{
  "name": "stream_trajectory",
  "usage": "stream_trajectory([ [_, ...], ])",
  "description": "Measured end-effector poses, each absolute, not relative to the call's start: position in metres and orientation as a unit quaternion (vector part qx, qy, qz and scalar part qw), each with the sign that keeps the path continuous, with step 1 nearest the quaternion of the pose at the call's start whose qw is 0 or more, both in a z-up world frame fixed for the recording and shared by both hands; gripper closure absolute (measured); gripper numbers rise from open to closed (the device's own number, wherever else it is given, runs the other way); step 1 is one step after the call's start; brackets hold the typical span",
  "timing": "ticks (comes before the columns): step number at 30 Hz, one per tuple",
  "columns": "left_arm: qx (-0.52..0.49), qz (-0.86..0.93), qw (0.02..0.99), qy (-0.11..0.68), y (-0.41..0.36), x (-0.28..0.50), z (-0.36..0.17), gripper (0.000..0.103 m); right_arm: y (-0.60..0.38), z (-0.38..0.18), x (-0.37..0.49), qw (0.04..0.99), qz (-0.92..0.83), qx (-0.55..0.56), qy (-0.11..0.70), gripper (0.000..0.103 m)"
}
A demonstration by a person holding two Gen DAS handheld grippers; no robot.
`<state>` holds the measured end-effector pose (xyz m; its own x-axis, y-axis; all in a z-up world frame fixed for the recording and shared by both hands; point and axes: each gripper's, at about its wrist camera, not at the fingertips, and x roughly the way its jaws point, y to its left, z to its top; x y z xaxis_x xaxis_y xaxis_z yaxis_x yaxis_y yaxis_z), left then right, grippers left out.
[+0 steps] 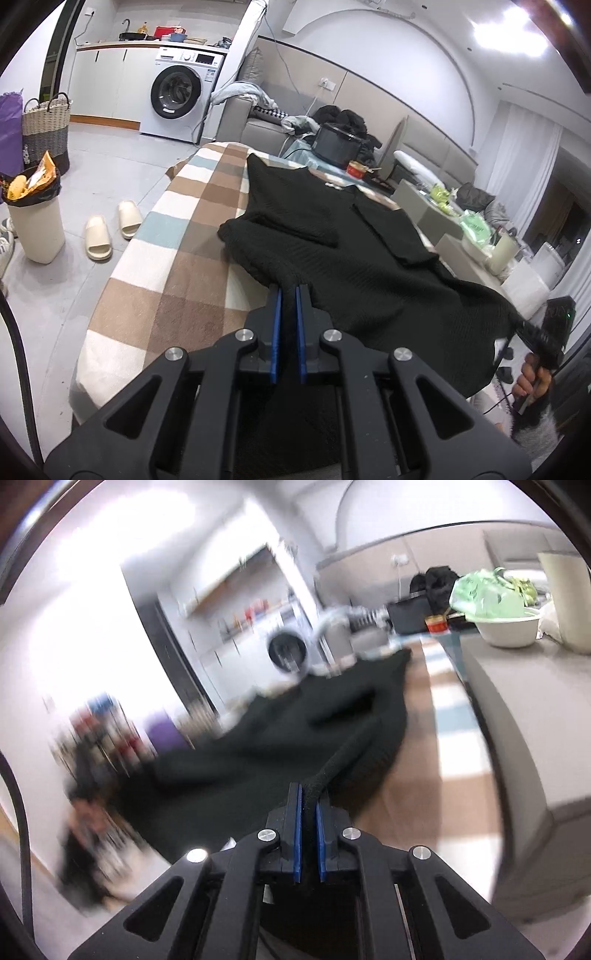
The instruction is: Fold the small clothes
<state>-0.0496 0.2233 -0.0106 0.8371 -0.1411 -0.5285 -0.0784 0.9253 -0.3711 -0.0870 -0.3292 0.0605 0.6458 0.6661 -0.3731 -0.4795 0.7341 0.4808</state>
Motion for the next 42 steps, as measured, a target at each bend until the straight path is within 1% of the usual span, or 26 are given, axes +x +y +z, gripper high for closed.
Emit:
stream_trajectory([
  [3, -0.203, -0.028, 0.938, 0.279, 0.227, -0.045, -0.005, 0.098, -0.344, 0.069, -0.07, 0.872, 0.335, 0.275, 0.228, 0.097],
  [6, -0.222, -0.038, 0.936, 0.271, 0.235, -0.038, -0.002, 0.098, -0.352, 0.074, -0.055, 0.861, 0.33, 0.33, 0.202, 0.097],
  [9, -0.24, -0.045, 0.932, 0.267, 0.245, -0.027, 0.0, 0.098, -0.353, 0.079, -0.041, 0.862, 0.311, 0.353, 0.191, 0.097],
  [16, -0.27, -0.046, 0.923, 0.272, 0.267, 0.018, -0.002, 0.098, -0.361, 0.078, -0.005, 0.866, 0.253, 0.38, 0.203, 0.097],
  [21, -0.276, -0.042, 0.916, 0.287, 0.285, 0.069, -0.01, 0.098, -0.359, 0.076, 0.025, 0.885, 0.193, 0.358, 0.229, 0.097],
  [28, -0.274, -0.025, 0.905, 0.324, 0.302, 0.147, -0.03, 0.098, -0.329, 0.074, 0.07, 0.915, 0.109, 0.262, 0.286, 0.097],
  [30, -0.271, -0.004, 0.9, 0.341, 0.305, 0.167, -0.04, 0.097, -0.322, 0.07, 0.083, 0.918, 0.076, 0.229, 0.314, 0.089],
  [31, -0.273, -0.004, 0.898, 0.345, 0.306, 0.171, -0.043, 0.097, -0.32, 0.067, 0.088, 0.917, 0.064, 0.213, 0.332, 0.087],
  [32, -0.277, -0.006, 0.894, 0.352, 0.306, 0.176, -0.047, 0.097, -0.318, 0.066, 0.09, 0.916, 0.056, 0.2, 0.344, 0.081],
  [33, -0.277, -0.005, 0.893, 0.355, 0.306, 0.178, -0.05, 0.093, -0.318, 0.064, 0.091, 0.914, 0.056, 0.191, 0.353, 0.071],
  [34, -0.27, 0.001, 0.894, 0.358, 0.305, 0.18, -0.052, 0.091, -0.317, 0.063, 0.09, 0.912, 0.06, 0.18, 0.363, 0.066],
  [35, -0.265, 0.005, 0.895, 0.358, 0.304, 0.18, -0.054, 0.083, -0.317, 0.062, 0.089, 0.911, 0.065, 0.172, 0.369, 0.058],
  [36, -0.259, 0.011, 0.896, 0.36, 0.304, 0.179, -0.057, 0.069, -0.316, 0.061, 0.088, 0.911, 0.068, 0.164, 0.372, 0.055],
  [37, -0.258, 0.013, 0.896, 0.362, 0.304, 0.179, -0.059, 0.063, -0.315, 0.061, 0.086, 0.911, 0.07, 0.155, 0.375, 0.053],
  [38, -0.258, 0.017, 0.895, 0.363, 0.304, 0.18, -0.063, 0.054, -0.314, 0.059, 0.086, 0.909, 0.069, 0.139, 0.386, 0.049],
  [39, -0.259, 0.02, 0.894, 0.365, 0.304, 0.18, -0.067, 0.05, -0.312, 0.057, 0.087, 0.908, 0.07, 0.13, 0.393, 0.049],
  [42, -0.263, 0.024, 0.887, 0.379, 0.304, 0.184, -0.078, 0.05, -0.309, 0.051, 0.091, 0.903, 0.073, 0.112, 0.409, 0.047],
])
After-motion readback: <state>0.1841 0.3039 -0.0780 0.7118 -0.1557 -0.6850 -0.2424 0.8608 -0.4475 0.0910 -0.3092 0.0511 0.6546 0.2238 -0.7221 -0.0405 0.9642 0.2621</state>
